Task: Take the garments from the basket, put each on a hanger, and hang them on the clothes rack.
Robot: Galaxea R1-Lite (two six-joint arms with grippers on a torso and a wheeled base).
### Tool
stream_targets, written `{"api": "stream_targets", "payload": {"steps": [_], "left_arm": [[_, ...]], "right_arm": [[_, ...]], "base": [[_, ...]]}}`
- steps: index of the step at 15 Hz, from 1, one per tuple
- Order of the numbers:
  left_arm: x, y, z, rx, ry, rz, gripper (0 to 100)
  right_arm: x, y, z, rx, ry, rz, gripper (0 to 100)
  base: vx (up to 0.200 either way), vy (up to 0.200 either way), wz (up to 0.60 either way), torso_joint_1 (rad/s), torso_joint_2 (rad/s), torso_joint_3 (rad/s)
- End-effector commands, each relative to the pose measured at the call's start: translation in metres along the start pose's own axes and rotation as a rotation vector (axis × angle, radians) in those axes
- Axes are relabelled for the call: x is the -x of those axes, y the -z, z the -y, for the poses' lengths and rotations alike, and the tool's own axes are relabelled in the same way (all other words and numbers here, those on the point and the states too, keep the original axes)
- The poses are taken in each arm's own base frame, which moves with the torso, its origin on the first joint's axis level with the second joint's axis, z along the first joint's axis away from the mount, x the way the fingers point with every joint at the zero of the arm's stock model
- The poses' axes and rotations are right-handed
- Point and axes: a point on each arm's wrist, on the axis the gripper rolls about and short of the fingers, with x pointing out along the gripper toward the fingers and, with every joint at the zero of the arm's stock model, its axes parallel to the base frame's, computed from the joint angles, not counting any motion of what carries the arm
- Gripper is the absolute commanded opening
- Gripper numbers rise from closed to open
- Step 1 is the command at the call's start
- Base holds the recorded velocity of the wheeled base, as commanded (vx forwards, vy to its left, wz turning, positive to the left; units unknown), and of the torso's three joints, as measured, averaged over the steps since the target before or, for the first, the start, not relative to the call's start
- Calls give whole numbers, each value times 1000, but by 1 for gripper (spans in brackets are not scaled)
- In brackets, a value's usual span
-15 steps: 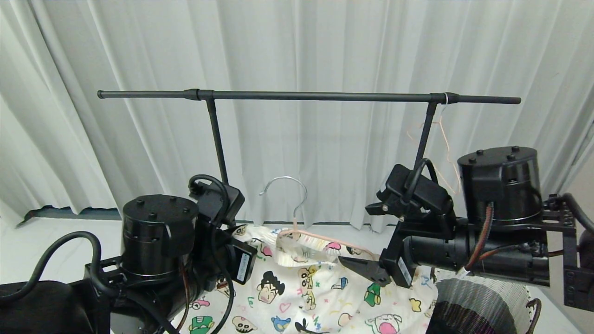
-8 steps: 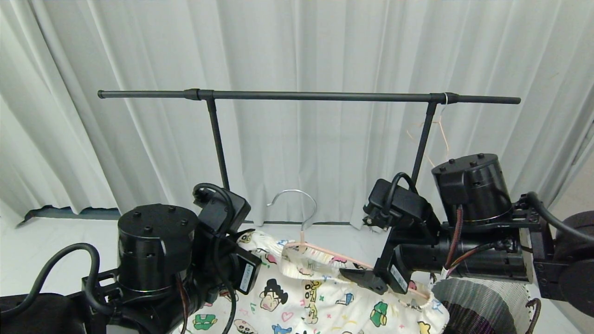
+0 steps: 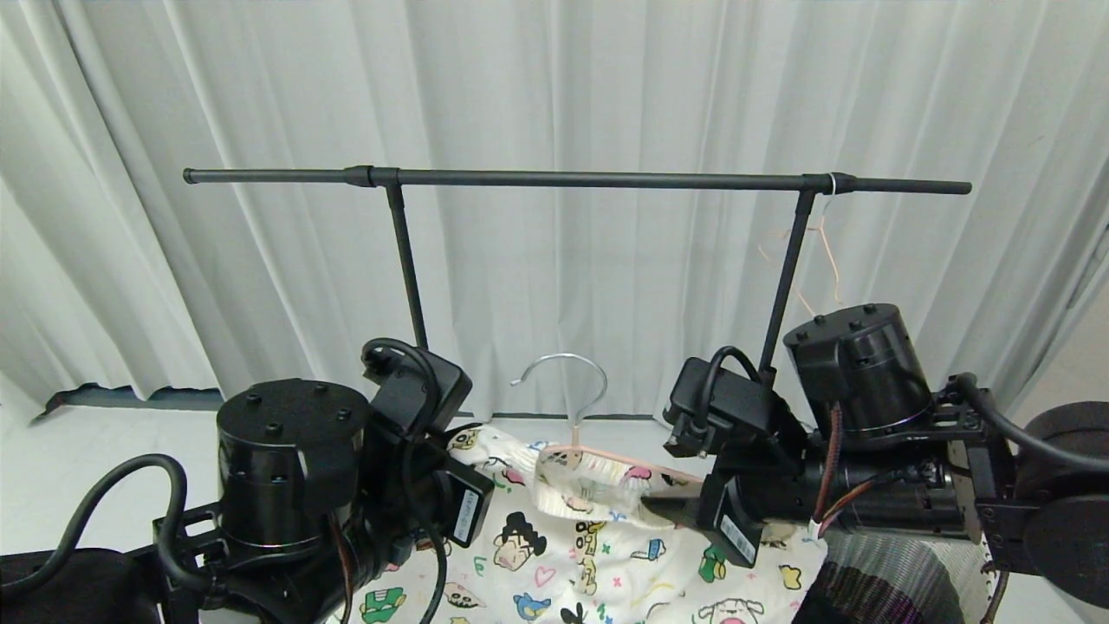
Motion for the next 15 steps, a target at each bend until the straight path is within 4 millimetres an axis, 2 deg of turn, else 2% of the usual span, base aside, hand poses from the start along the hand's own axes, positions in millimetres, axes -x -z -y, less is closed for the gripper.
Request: {"api": "stream_targets", "payload": {"steps": [1, 4, 5, 7, 11, 15], "left_arm": [[3, -2, 0, 2, 5, 14, 0], [4, -2, 1, 1, 8, 16, 0], [3, -3, 1, 1, 8, 16, 100], [2, -2, -3, 9, -11, 12, 100], [6, -2, -25, 42, -91, 20, 100], [20, 14, -36, 51, -94, -12, 100]], "right_arm": [[-1, 0, 0, 1, 11, -4, 0], [-1, -3, 2, 4, 27, 39, 0], [-1, -5, 3, 23, 35, 60, 0], [1, -6, 5, 55, 50, 97, 0], [6, -7, 18, 87, 128, 191, 0], [15, -8, 27, 73, 167, 225, 0]], "base": [[0, 0, 0, 0, 0, 0], [0, 0, 0, 0, 0, 0], [0, 0, 0, 0, 0, 0], [0, 0, 0, 0, 0, 0], [0, 0, 0, 0, 0, 0], [0, 0, 0, 0, 0, 0]]}}
